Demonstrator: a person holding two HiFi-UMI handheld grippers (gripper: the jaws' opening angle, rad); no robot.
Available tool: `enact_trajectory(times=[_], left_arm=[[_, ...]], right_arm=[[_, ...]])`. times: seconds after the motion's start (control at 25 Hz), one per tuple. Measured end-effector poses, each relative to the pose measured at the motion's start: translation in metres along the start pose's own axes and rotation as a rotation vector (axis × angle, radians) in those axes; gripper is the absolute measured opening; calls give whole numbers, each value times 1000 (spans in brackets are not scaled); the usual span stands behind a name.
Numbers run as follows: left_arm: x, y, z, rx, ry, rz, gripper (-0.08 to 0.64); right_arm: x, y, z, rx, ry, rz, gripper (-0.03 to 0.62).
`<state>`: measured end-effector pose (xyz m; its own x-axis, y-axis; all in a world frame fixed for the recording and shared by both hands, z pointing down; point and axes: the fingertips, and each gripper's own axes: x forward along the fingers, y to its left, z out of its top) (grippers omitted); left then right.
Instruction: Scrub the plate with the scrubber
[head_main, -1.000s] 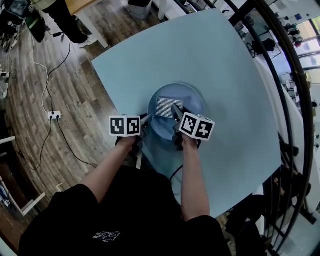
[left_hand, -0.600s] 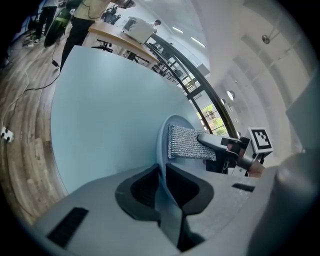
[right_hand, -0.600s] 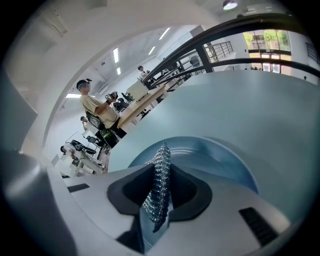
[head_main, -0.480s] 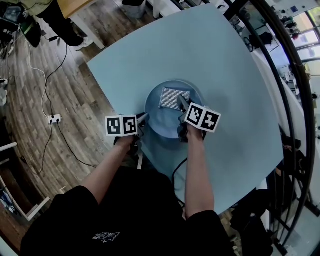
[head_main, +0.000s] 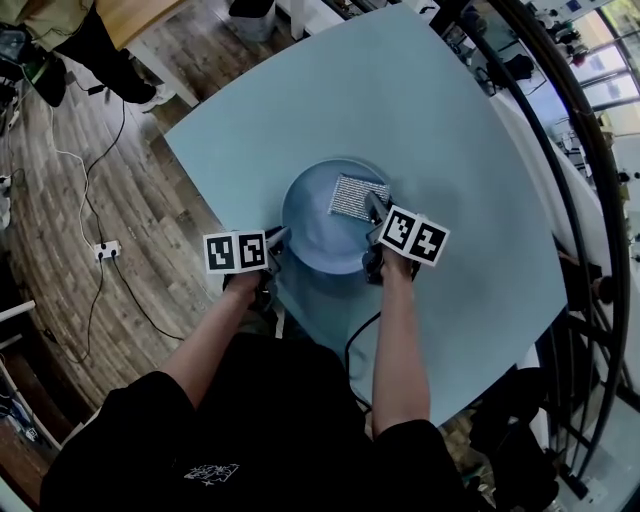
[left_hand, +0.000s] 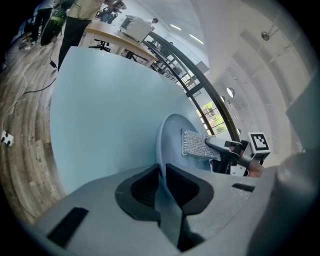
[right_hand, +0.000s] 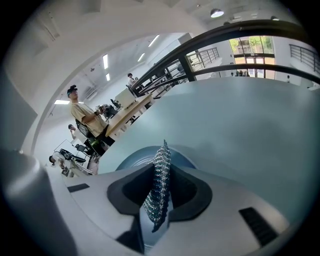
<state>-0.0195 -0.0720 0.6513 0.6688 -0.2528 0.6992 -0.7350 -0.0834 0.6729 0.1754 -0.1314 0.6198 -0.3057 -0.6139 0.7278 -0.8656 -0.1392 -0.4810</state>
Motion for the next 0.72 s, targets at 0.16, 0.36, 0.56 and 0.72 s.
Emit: enact_trajectory(times=[0.16,0.36,0.56,0.72], left_arm=[[-2,-1,0,6,2,2,52],[-2,0,0,16,8,-4,52],[-1,-3,0,29,4,2,52],[0,-3,0,44,7,2,52]], right_arm=[[-13,-12,-1,7,-10,-35,87],[-31,-28,-7,10,-26,-84,87],[-46,-41,-12,20,-33,-113,87],[-57,-46,-19,14,-35,-135,87]])
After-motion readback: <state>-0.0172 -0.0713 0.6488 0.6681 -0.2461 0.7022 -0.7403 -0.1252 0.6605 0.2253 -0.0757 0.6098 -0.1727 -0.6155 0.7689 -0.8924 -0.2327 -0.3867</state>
